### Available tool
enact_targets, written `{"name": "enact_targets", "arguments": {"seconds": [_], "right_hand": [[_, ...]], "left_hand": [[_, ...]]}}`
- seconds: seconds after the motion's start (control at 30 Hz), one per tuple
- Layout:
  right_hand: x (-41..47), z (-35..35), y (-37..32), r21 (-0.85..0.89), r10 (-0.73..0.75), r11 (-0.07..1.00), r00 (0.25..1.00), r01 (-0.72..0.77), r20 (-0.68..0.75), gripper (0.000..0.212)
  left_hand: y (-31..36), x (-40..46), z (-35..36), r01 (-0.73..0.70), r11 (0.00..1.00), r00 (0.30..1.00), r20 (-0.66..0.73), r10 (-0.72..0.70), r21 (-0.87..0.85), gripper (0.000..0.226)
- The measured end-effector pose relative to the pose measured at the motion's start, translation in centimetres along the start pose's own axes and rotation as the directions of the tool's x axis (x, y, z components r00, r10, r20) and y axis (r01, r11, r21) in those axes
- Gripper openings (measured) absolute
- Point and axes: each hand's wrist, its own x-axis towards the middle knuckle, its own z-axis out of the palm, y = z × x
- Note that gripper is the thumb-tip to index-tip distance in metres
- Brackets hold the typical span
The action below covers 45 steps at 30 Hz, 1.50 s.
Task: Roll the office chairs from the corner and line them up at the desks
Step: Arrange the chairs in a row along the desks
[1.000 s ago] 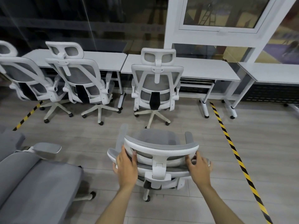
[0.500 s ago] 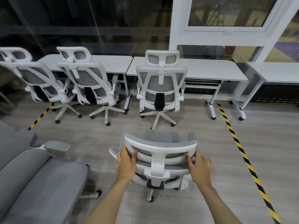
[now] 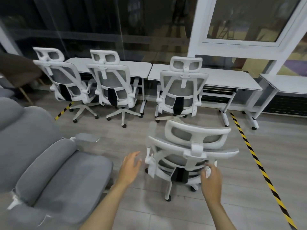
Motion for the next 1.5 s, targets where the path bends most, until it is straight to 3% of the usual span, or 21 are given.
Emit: {"name": "enact_targets", "arguments": {"seconds": [0.13,0.27,0.37,0.53,0.67,0.83,1.1,1.2,1.3,1.37,1.5], "right_hand": [[-7.7,5.2,-3.7,-0.009,-0.059,0.998,0.995,0.060,0.075,0.020],[-14.9,11.6,-9.2,-0.049,-0.061,0.996,0.957,0.078,0.283,0.011],[-19.2,17.7,-12.9,-0.125,-0.179,0.959,0.887,0.253,0.425,0.014],[-25.0,28.5,-20.3,-0.073,-0.247,0.927,0.746,0.367,0.619,0.019],[-28.5,37.9,-24.3,0.013,-0.271,0.931,0.667,0.365,0.694,0.030],[-33.3,49.4,-30.8,0.152,-0.302,0.947,0.623,0.283,0.721,0.030],[-38.3,62.4,-38.5,0.205,-0.278,0.960,0.575,0.190,0.770,0.026],[-38.9,65.1,-39.7,0.165,-0.236,0.971,0.557,0.175,0.797,0.029],[-39.7,66.8,-40.1,0.138,-0.211,0.976,0.574,0.168,0.791,0.039],[-40.7,67.4,-40.1,0.109,-0.193,0.979,0.604,0.173,0.774,0.042],[-44.3,67.8,-40.5,0.059,-0.145,0.986,0.644,0.153,0.751,0.020]], "left_hand": [[-6.0,-5.2,-7.5,-0.012,1.000,0.999,-0.034,0.012,0.014,0.031],[-12.4,-11.0,-15.1,0.074,0.997,0.992,-0.103,-0.073,0.001,0.032],[-17.4,-14.5,-20.5,0.125,0.992,0.973,-0.195,-0.127,-0.021,0.029],[-25.4,-17.4,-28.7,0.216,0.974,0.907,-0.355,-0.228,-0.072,0.025],[-31.5,-17.3,-34.9,0.230,0.967,0.857,-0.448,-0.254,-0.109,0.025],[-39.7,-14.2,-42.7,0.227,0.971,0.883,-0.405,-0.237,-0.075,0.027],[-46.8,-5.6,-54.8,0.355,0.923,0.781,-0.494,-0.382,-0.153,0.086],[-48.9,-2.5,-57.8,0.403,0.879,0.764,-0.434,-0.477,-0.256,0.093],[-50.7,-0.7,-58.6,0.442,0.786,0.789,-0.230,-0.570,-0.432,0.093],[-51.8,-0.8,-58.6,0.457,0.784,0.815,-0.155,-0.558,-0.420,0.074],[-53.7,-1.6,-58.7,0.361,0.780,0.893,-0.053,-0.448,-0.512,0.062]]}}
